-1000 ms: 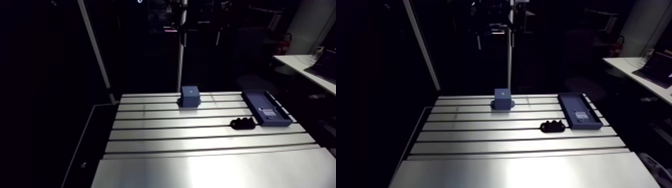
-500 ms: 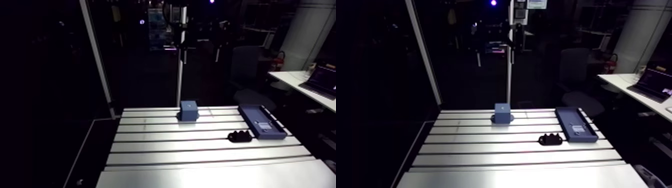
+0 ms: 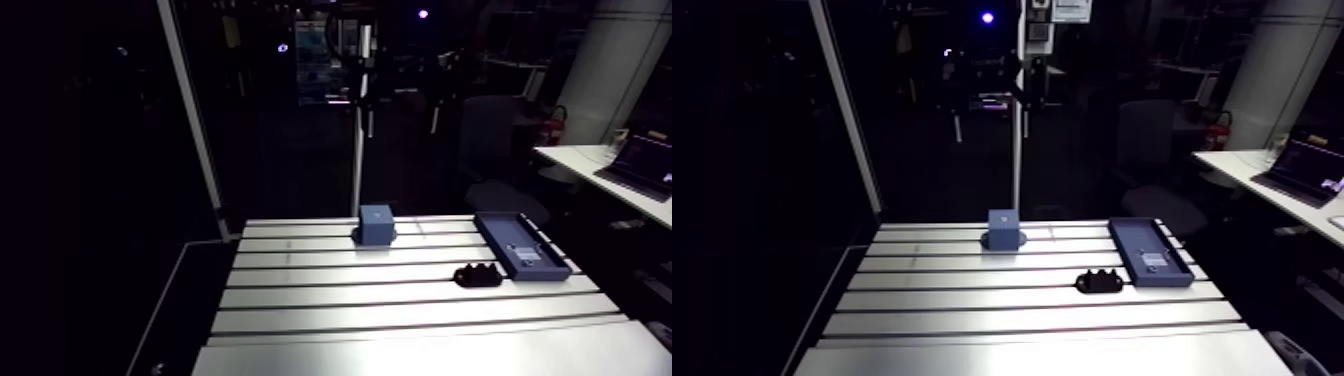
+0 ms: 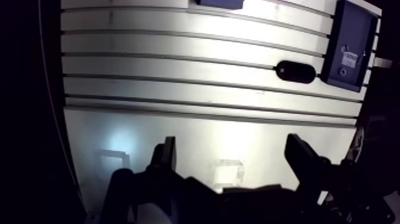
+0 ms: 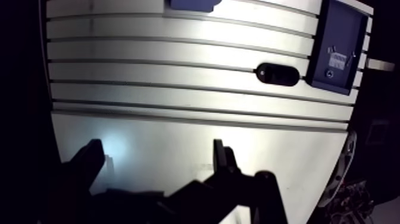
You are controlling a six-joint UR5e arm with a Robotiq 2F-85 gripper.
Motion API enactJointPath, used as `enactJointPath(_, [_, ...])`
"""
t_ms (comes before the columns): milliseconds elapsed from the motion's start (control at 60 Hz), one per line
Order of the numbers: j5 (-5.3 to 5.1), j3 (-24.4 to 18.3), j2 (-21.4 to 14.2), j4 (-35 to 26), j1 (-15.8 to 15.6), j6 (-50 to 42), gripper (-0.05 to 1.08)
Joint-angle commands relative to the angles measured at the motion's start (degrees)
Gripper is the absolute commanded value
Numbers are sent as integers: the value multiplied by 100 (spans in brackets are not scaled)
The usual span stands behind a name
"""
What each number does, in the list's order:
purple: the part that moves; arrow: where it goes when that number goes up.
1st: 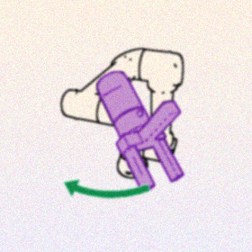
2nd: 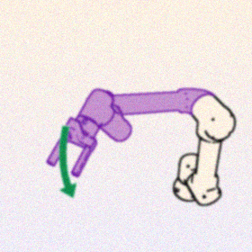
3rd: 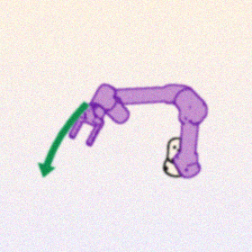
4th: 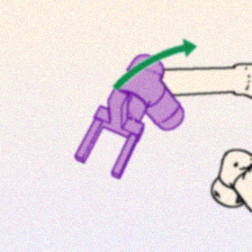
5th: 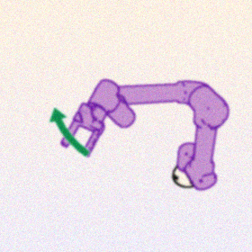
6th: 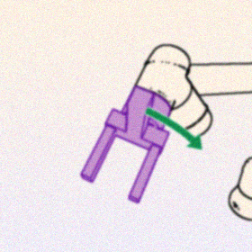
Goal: Pick up the M10 bolt and insert it into the hex recess until seated.
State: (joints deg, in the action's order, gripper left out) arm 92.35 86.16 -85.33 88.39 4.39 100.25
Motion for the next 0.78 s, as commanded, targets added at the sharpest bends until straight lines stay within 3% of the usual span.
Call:
enactJointPath(17, [-38,-69,-83,-19,-8,-9,0])
enactJointPath(783, [-47,-88,-49,16,-26,-28,0])
